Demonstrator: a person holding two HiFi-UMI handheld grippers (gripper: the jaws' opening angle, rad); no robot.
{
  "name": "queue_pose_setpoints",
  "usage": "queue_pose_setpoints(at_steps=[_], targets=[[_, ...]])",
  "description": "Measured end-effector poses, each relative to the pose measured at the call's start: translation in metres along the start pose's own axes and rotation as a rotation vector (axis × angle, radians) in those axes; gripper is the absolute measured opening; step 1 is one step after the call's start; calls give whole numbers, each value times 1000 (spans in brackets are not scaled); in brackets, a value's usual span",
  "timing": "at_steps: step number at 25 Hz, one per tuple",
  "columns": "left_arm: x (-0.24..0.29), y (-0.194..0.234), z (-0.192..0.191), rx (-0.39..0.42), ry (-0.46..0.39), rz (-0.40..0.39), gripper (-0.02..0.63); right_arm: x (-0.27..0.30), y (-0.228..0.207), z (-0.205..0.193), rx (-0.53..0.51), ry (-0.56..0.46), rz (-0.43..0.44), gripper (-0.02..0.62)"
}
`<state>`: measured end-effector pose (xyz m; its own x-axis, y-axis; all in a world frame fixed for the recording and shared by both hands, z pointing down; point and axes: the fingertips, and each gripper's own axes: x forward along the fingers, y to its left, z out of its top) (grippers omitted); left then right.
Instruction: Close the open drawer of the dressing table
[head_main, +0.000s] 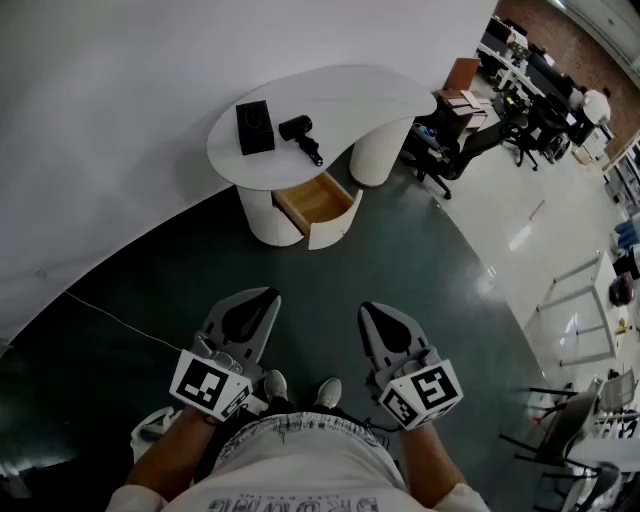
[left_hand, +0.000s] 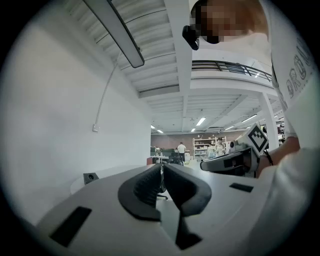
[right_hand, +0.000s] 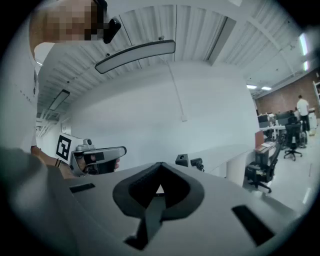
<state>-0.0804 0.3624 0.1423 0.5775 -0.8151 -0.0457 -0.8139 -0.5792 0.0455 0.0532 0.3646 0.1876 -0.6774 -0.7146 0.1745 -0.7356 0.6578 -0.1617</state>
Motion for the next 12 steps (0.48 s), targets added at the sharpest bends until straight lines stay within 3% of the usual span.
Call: queue_pose_setpoints(at_steps=[12], targets=[[1, 3, 0, 3, -6, -13, 34, 7, 2, 4, 2, -18, -2, 8]])
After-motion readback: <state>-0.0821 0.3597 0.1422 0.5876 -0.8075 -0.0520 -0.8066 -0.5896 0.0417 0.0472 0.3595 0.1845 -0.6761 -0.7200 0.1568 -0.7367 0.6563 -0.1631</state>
